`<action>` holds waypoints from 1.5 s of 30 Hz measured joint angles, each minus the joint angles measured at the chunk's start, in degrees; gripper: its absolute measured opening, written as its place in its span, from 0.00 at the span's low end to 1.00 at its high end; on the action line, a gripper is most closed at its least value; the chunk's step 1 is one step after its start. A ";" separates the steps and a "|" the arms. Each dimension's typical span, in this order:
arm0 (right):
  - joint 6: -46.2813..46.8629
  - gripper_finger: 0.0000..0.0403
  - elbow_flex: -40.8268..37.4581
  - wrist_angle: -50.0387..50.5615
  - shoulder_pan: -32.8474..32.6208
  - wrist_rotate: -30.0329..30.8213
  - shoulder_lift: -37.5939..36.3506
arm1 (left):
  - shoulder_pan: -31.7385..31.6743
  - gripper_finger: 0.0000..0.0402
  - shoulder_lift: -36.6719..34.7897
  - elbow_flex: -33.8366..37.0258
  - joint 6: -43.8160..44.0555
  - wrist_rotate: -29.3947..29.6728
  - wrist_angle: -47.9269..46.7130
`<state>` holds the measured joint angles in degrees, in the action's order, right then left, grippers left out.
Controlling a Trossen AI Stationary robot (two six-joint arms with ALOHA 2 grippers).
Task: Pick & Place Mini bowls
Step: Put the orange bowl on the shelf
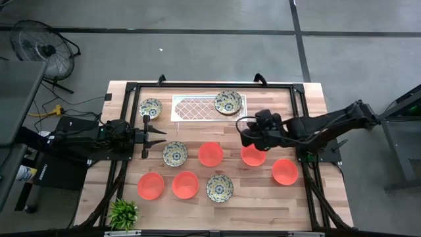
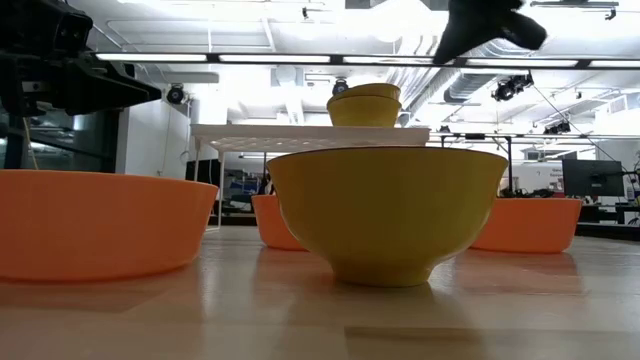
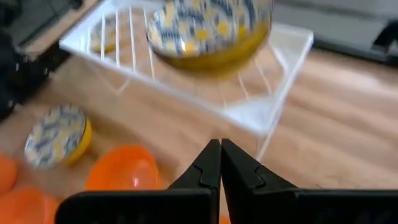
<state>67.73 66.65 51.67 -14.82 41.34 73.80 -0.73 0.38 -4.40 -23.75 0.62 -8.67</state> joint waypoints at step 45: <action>32.91 0.48 -11.24 6.08 -13.04 -55.87 8.61 | 0.00 0.33 -0.02 0.00 0.00 0.00 0.00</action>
<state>100.64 55.42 57.75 -27.86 -14.53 82.41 -0.73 0.36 -4.40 -23.75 0.62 -8.67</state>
